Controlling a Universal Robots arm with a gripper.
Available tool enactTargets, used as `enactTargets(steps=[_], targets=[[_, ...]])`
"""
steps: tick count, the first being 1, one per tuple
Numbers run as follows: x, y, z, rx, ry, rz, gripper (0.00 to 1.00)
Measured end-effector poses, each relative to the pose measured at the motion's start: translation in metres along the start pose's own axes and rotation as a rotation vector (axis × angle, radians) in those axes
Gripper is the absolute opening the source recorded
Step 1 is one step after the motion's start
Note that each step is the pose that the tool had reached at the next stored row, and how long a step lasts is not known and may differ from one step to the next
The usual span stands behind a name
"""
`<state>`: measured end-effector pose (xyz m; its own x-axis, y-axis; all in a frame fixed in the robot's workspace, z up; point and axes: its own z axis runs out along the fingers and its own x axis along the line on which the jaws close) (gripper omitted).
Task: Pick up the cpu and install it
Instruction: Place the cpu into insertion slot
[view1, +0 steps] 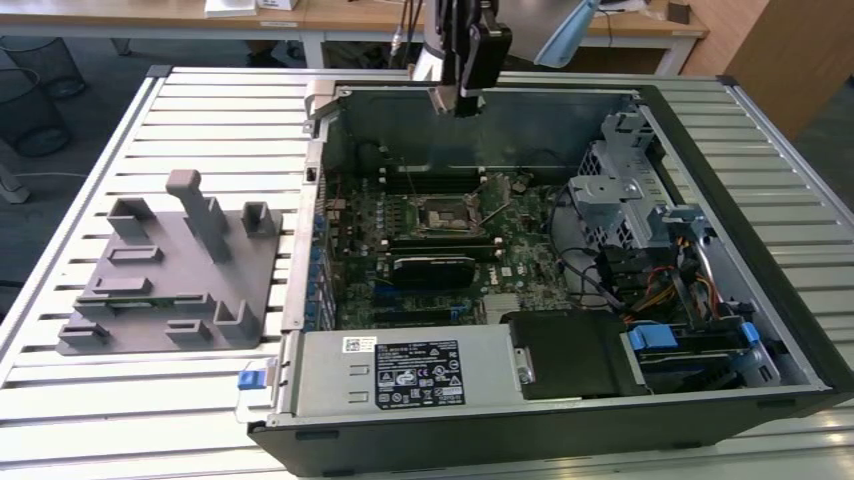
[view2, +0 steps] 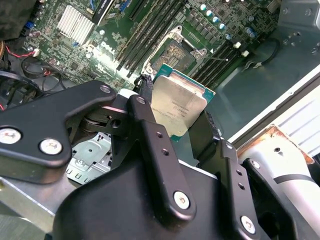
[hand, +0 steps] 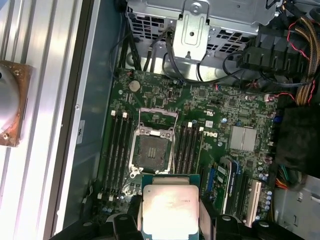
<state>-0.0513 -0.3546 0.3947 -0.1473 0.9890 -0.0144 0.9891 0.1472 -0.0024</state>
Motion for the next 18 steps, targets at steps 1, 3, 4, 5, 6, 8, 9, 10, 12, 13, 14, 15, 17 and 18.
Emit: enactTargets(steps=[1,3,4,5,6,8,9,10,12,13,14,15,17,18], targets=[[0.0,0.0,0.0002,0.0,0.0,0.0,0.54],[0.0,0.0,0.0008,0.0,0.0,0.0,0.54],[0.0,0.0,0.0012,0.0,0.0,0.0,0.54],[0.0,0.0,0.0015,0.0,0.0001,0.0,0.54],[0.0,0.0,0.0018,0.0,0.0001,0.0,0.54],[0.0,0.0,0.0023,0.0,0.0,0.0,0.54],[0.0,0.0,0.0025,0.0001,0.0,0.0,0.54],[0.0,0.0,0.0027,0.0001,-0.0001,0.0,0.54],[0.0,0.0,0.0031,0.0001,0.0,0.001,0.54],[0.0,0.0,0.0032,0.0,0.0,0.003,0.54],[0.0,0.0,0.0035,0.0001,0.0,0.009,0.54],[0.0001,0.0,0.0037,0.0002,0.0001,0.019,0.54],[0.0001,0.0,0.0042,0.0005,0.0001,0.034,0.54],[0.0001,0.0,0.0045,0.0004,0.0001,0.042,0.54]])
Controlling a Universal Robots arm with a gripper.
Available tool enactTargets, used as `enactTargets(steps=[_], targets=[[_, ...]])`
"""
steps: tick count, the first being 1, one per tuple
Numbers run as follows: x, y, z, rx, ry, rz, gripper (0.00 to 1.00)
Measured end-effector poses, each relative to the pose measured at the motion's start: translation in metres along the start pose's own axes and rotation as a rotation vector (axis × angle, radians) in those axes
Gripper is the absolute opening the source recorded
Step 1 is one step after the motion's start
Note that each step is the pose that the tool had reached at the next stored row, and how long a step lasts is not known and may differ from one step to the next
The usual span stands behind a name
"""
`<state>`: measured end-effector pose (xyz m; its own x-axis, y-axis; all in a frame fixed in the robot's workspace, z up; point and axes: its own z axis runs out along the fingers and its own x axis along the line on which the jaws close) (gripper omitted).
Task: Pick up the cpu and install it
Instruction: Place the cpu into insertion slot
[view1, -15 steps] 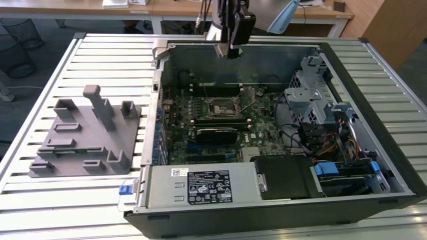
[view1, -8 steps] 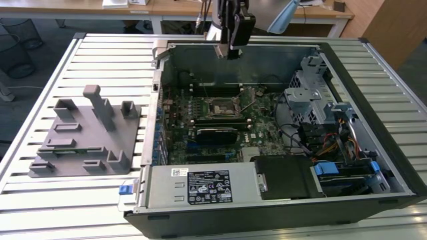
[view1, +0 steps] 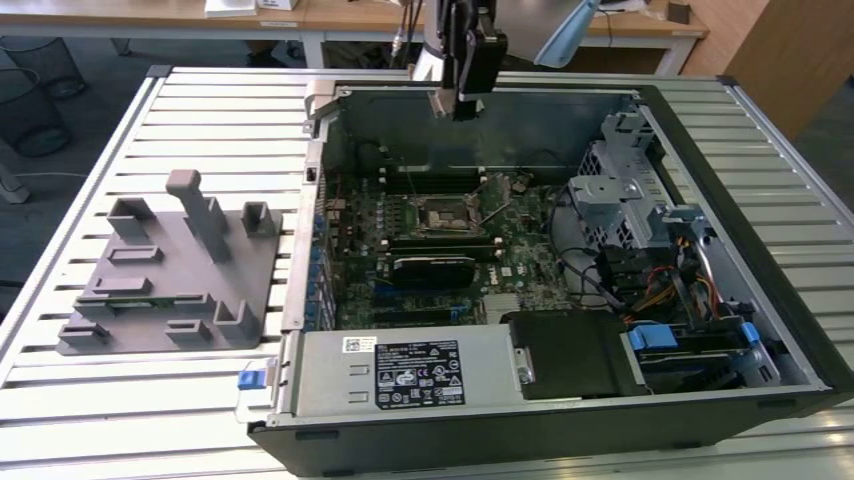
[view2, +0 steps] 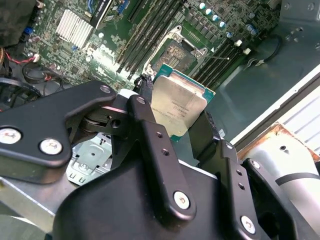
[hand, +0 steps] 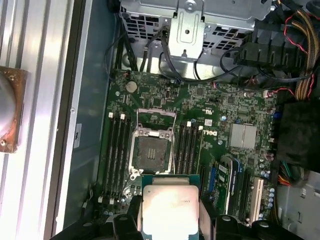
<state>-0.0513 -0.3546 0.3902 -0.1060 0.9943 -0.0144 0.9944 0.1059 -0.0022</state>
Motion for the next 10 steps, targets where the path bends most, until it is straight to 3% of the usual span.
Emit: enactTargets(steps=[10], targets=[[0.0064,0.0007,0.0128,0.0,0.0002,0.034,0.54]])
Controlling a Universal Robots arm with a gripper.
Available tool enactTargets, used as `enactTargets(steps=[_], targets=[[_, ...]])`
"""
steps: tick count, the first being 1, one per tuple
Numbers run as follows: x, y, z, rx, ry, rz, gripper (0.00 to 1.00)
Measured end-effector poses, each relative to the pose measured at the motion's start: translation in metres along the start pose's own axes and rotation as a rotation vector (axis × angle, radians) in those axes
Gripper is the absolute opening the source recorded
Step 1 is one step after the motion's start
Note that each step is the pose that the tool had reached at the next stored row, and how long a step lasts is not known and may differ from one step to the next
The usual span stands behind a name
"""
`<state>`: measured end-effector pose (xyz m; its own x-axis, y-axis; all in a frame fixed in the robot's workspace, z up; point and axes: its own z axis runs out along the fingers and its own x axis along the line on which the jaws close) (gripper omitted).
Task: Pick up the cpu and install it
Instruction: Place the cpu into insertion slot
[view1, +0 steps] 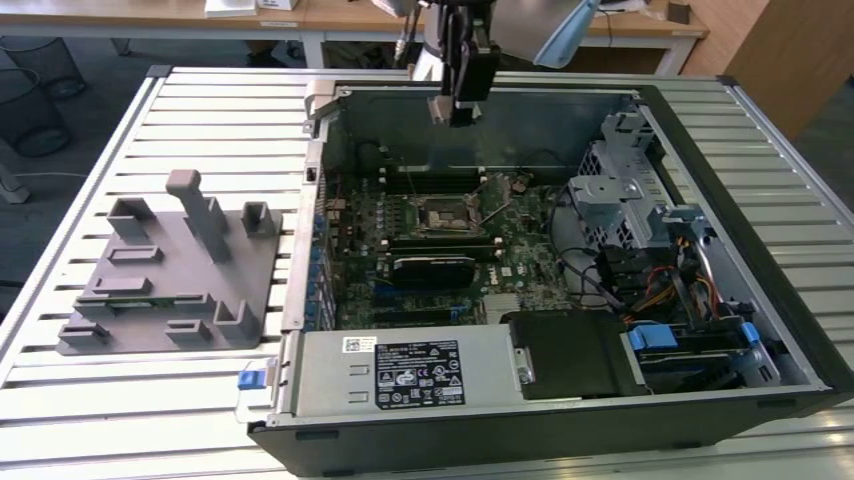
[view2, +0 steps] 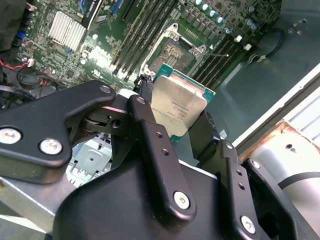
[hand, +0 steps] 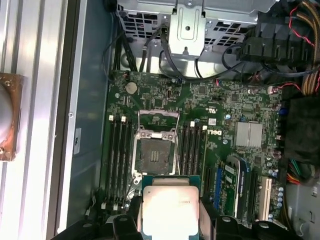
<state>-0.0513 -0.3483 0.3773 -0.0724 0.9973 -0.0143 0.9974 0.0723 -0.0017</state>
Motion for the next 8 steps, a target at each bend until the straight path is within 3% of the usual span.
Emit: enactTargets(steps=[6,8], targets=[[0.0004,-0.0007,0.0094,-0.0031,0.0004,0.003,0.54],[0.0005,-0.002,0.0102,-0.0057,0.0115,0.004,0.54]])
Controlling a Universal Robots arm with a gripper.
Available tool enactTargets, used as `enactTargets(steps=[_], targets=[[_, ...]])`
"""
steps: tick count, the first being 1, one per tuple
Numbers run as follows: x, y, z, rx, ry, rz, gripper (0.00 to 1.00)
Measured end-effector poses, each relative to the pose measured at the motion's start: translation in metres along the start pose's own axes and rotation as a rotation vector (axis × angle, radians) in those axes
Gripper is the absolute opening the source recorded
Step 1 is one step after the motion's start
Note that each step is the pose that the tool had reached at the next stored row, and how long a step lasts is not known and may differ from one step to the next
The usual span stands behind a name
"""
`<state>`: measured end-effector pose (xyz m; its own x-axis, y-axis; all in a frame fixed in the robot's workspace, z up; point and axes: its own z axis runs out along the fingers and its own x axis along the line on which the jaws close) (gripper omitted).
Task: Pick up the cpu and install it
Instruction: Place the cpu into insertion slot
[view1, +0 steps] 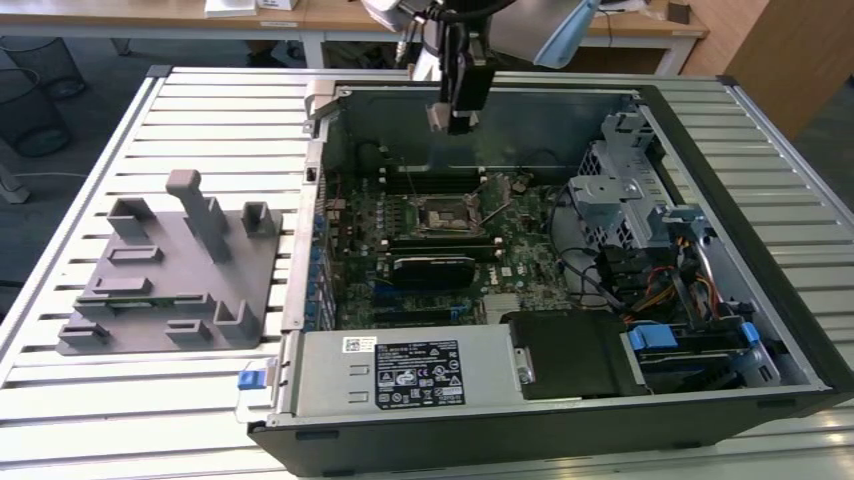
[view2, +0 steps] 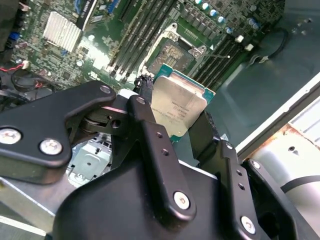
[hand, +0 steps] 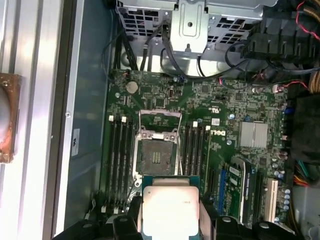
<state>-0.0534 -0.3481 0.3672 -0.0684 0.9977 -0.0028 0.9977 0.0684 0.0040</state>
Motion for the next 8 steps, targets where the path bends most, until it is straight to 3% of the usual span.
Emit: enactTargets(steps=[2,3,8], targets=[[0.0001,-0.0008,0.0008,-0.0017,0.0146,0.002,0.54],[0.0001,-0.0008,0.0018,-0.0022,0.0181,0.006,0.54],[0.0002,-0.0009,0.0102,-0.0024,0.0183,0.057,0.54]])
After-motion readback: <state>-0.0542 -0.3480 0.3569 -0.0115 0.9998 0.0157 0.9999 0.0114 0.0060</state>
